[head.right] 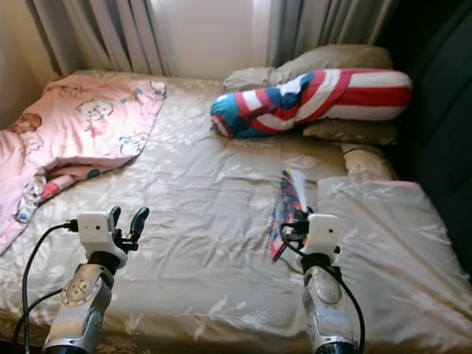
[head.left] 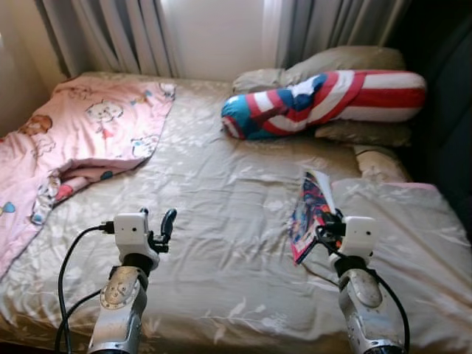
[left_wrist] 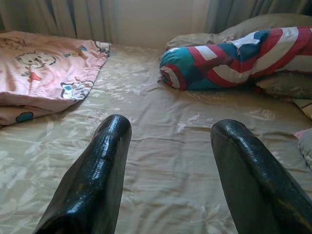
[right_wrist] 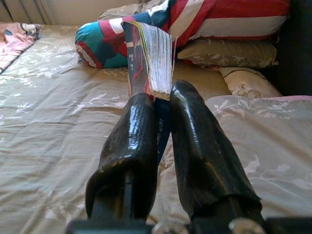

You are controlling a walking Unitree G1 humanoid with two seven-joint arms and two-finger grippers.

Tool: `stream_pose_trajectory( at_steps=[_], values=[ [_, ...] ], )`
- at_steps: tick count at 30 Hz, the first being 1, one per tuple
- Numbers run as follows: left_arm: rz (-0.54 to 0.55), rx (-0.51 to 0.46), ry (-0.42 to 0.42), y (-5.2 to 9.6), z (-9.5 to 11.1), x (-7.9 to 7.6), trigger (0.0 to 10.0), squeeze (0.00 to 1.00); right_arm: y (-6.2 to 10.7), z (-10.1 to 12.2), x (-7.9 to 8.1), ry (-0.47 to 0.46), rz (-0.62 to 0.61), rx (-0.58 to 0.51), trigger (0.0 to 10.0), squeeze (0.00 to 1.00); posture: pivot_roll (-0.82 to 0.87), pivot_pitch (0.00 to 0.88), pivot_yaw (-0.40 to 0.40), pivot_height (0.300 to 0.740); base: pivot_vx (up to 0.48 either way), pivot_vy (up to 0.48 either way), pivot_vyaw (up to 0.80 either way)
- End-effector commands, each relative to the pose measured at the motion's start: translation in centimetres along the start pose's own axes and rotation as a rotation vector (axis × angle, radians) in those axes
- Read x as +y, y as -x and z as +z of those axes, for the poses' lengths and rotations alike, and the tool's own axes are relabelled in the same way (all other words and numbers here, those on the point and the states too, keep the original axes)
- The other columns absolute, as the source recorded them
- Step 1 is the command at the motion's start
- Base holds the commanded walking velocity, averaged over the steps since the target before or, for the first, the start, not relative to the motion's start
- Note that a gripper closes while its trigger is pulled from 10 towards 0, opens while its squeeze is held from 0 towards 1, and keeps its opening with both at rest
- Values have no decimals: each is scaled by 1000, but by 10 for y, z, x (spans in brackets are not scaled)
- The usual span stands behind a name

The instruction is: Clean up the room

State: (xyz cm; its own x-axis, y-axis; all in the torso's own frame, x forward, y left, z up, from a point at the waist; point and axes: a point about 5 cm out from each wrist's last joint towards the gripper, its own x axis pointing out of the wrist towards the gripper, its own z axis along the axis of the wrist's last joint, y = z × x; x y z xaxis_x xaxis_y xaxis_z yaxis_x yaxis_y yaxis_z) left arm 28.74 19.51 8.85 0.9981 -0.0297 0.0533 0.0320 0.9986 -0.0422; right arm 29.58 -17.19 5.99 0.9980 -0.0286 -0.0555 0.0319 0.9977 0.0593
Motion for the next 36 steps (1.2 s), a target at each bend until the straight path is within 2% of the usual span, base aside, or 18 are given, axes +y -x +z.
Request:
stream_pose_trajectory(
  at_steps=[1, 8, 13, 24, 30, 33, 36],
  values=[
    [5, 5, -1, 1, 0, 4, 10000, 0, -5, 13, 6, -7, 16, -62, 10000, 0, 46, 64, -58, 740, 0, 0, 0],
    [6, 8, 0, 2, -1, 4, 10000, 0, -4, 11, 7, -16, 13, -46, 10000, 0, 47, 63, -58, 740, 0, 0, 0],
    [3, 9, -3, 1, -1, 3, 10000, 0, -5, 11, 8, -14, 19, -45, 10000, 0, 46, 63, -58, 740, 0, 0, -660],
    [0, 10, -7, 2, -1, 3, 10000, 0, -5, 12, 11, -7, 29, -50, 10000, 0, 49, 59, -56, 740, 0, 0, 0],
    [-3, 10, -10, 2, -1, 3, 10000, 0, -7, 9, 12, 27, 42, -15, 10000, 0, 48, 58, -55, 740, 0, 0, 0],
    [-6, 9, -11, 1, -1, 2, 10000, 0, -7, 9, 13, 25, 40, -22, 10000, 0, 45, 52, -52, 720, 0, 0, 0],
    [-8, 9, -11, 1, -1, 1, 10000, 0, -6, 10, 13, 17, 39, -39, 10000, 0, 45, 48, -50, 720, 0, 0, 0]
  ],
)
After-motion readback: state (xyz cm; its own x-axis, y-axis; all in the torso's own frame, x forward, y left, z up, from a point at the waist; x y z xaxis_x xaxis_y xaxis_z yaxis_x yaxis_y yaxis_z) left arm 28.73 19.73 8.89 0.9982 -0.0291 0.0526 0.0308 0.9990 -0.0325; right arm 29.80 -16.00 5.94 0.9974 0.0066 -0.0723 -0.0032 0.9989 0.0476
